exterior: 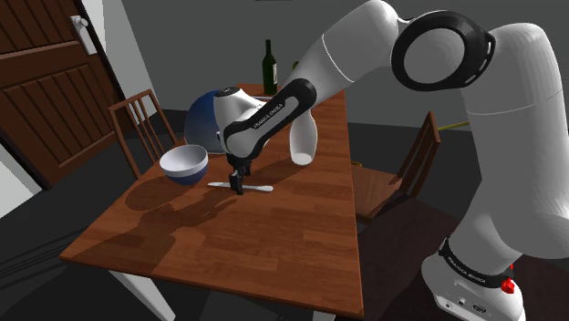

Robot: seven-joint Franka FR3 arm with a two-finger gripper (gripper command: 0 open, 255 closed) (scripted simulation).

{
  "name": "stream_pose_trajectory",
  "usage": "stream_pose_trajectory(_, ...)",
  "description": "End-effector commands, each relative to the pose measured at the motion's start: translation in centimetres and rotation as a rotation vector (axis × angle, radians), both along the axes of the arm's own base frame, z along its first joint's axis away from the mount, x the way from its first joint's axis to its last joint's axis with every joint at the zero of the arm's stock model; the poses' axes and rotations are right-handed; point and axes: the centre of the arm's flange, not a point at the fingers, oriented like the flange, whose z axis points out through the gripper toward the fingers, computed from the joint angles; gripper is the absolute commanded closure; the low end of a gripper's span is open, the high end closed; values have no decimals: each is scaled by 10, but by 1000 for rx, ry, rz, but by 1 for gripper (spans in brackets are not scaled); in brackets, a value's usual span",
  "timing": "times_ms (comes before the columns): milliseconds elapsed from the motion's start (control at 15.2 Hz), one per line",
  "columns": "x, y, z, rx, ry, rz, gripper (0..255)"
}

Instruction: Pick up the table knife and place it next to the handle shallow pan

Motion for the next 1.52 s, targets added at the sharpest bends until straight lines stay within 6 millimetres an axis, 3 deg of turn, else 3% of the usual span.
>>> stream_pose_trajectory(0, 0, 0, 0, 0, 0, 0, 0)
stream_pose_trajectory(132, 0, 0, 0, 0, 0, 0, 0)
stream_pose_trajectory(198, 0, 0, 0, 0, 0, 0, 255)
stream_pose_trajectory(792, 0, 0, 0, 0, 0, 0, 255)
stream_pose_trajectory(1452, 0, 0, 53, 0, 0, 0, 255)
